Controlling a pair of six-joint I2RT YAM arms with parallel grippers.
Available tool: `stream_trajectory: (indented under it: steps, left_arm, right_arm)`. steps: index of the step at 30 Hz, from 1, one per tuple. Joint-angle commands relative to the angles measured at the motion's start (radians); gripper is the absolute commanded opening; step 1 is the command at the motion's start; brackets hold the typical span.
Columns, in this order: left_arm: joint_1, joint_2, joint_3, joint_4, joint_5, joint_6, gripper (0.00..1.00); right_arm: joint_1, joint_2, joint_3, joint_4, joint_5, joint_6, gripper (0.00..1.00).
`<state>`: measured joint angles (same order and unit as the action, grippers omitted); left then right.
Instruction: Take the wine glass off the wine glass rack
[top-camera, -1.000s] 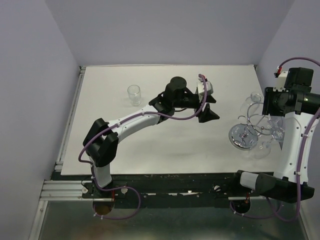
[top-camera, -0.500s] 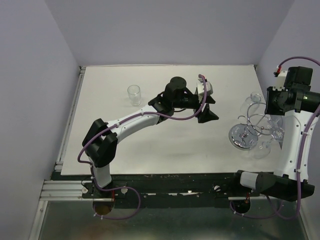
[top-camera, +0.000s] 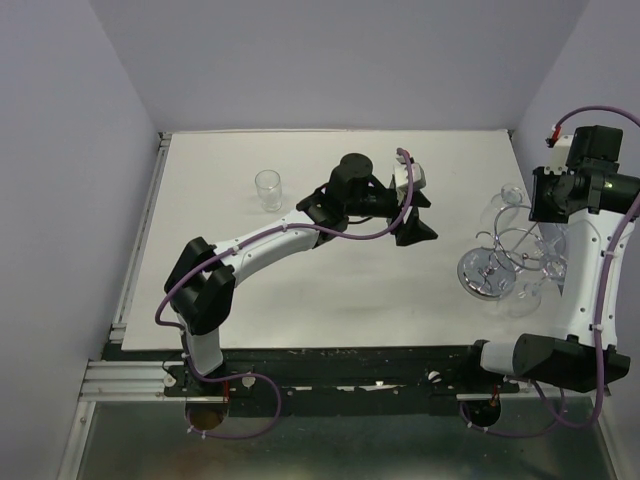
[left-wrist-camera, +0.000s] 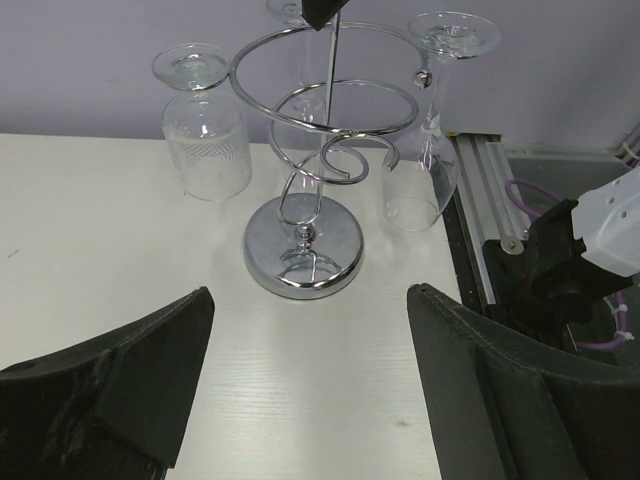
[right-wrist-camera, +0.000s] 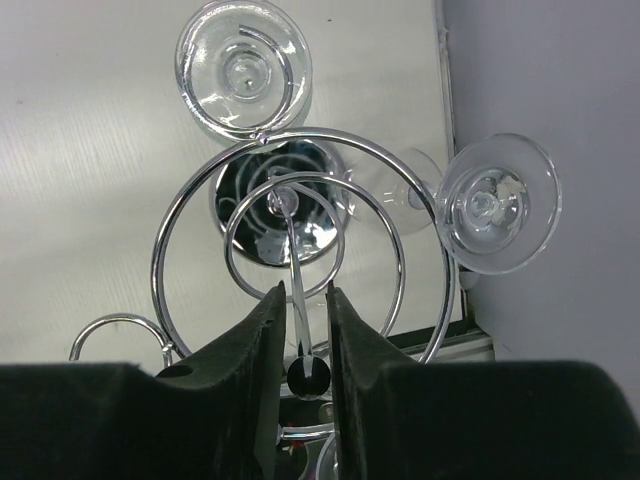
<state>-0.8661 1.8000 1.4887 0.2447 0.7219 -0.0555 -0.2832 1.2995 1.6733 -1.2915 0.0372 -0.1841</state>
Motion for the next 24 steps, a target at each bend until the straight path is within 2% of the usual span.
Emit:
stream_trajectory:
  steps: [1, 10, 12, 14, 15, 24]
  left_arm:
    - [-0.005, -0.010, -0.004, 0.013, -0.001, -0.004, 0.93]
    - [-0.005, 0.001, 0.007, 0.008, -0.001, -0.012, 0.93]
    - [-0.005, 0.007, 0.010, 0.011, -0.001, -0.017, 0.93]
    - [-0.005, 0.010, 0.012, 0.011, -0.001, -0.023, 0.93]
    - [-0.005, 0.009, 0.012, 0.011, 0.001, -0.024, 0.93]
    - [-0.005, 0.006, 0.007, 0.001, -0.009, -0.020, 0.93]
  right_arm:
    - [-0.005, 0.004, 0.032, 0.014, -0.003, -0.005, 0.26]
    - [-0.005, -0.031, 0.000, 0.009, 0.007, 0.002, 0.27]
    - [-0.005, -0.035, -0.001, 0.012, 0.006, 0.002, 0.21]
    - [-0.005, -0.036, 0.009, 0.014, -0.010, -0.002, 0.04]
    - [-0.005, -0.032, 0.016, 0.012, -0.022, -0.005, 0.01]
    - [-0.005, -0.015, 0.088, 0.037, -0.140, -0.041, 0.01]
